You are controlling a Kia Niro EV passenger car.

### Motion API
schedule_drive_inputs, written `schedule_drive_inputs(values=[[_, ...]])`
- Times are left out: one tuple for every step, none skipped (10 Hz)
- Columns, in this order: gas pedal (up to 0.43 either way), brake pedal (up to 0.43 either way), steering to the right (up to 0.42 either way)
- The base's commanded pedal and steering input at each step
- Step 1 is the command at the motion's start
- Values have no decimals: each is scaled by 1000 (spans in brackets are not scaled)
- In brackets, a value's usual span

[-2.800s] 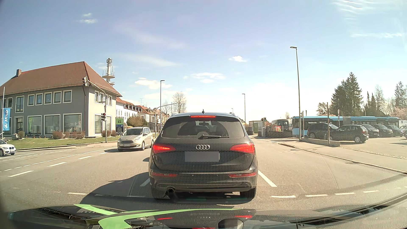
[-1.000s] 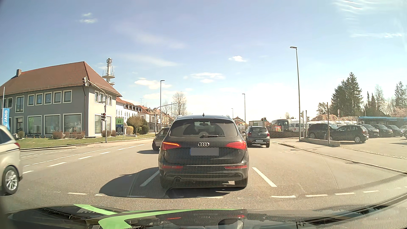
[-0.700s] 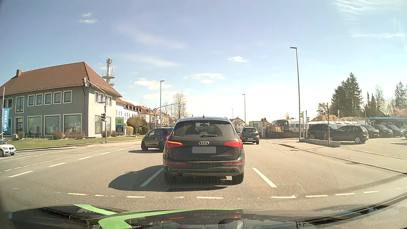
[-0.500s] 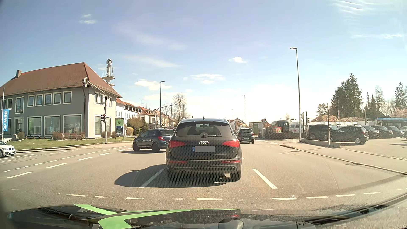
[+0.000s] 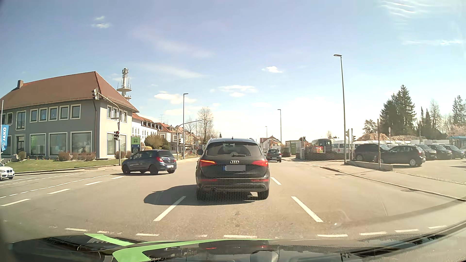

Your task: Follow the waypoints while adhering to traffic rules and regulations

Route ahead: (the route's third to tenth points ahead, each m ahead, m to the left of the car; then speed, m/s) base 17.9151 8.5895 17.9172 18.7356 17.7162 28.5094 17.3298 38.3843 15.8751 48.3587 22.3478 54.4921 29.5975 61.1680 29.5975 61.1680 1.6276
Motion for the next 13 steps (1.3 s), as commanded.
schedule_drive_inputs(values=[[480,0,-1],[469,0,-1],[449,0,-1],[429,0,-1],[421,0,-1],[409,0,-1],[409,0,-1],[398,0,-1],[350,0,-1],[339,0,-1],[339,0,-1],[319,0,-1],[299,0,-1]])
